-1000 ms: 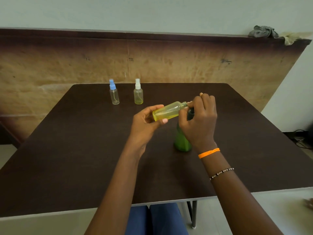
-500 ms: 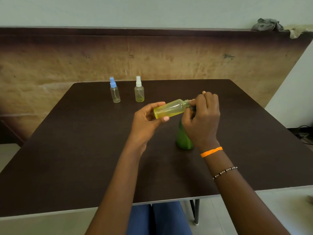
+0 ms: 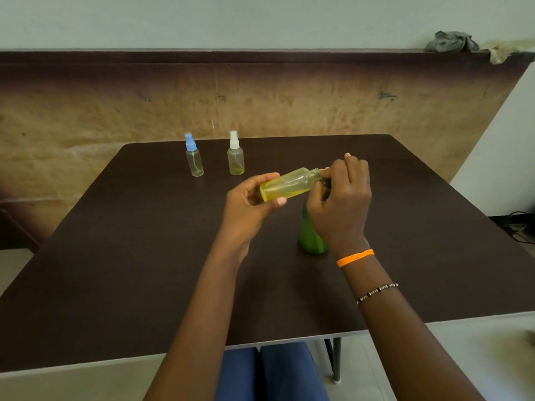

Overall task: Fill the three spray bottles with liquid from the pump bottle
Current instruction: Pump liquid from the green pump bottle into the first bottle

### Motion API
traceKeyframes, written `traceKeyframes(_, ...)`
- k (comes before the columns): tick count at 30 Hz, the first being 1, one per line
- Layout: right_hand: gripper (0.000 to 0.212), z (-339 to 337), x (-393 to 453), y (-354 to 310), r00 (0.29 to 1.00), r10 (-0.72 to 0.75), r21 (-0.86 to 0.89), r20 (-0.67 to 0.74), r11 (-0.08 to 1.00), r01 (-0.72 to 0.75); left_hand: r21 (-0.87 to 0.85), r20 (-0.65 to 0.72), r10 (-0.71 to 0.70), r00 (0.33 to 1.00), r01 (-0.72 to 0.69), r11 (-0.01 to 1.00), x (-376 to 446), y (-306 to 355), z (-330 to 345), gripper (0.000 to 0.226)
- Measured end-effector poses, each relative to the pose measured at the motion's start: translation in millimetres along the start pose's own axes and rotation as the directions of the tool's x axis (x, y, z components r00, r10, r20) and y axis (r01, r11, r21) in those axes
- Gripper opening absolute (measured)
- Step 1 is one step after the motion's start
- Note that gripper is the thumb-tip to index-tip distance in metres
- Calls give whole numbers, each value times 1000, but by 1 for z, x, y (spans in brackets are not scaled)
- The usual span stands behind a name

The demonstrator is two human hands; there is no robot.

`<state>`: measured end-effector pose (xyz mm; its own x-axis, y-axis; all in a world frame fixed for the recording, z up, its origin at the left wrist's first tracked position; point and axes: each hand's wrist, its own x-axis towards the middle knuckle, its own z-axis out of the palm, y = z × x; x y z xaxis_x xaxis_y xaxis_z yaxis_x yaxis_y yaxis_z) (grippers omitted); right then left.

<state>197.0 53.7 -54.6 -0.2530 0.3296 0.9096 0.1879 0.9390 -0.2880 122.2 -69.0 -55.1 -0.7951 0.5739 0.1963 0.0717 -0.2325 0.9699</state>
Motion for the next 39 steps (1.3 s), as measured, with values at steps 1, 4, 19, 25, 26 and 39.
traceKeyframes(1, 11, 2, -1, 2, 1000, 3, 7, -6, 1000, -3, -1, 0, -4, 1000, 4, 1000, 0, -1, 0, 42)
traceKeyframes(4, 11, 3, -2, 0, 1000, 8, 35, -1, 999, -8, -8, -2, -9, 1000, 9, 1000, 0, 0, -1, 42)
traceKeyframes(19, 23, 6, -1, 6, 999, 8, 105, -47, 994, -3, 13, 8, -7, 1000, 7, 1000, 0, -2, -1, 42)
traceKeyframes(25, 8, -10, 13, -3, 997, -12, 70, 81, 998, 6, -11, 11, 8, 1000, -8, 1000, 0, 5, 1, 41)
traceKeyframes(26, 9, -11, 13, -5, 997, -2, 65, 79, 998, -3, -14, 10, 9, 1000, -9, 1000, 0, 5, 1, 41)
traceKeyframes(39, 5, -10, 7, 5, 997, -40, 97, 65, 995, 34, -11, 10, 5, 1000, -5, 1000, 0, 4, 3, 43)
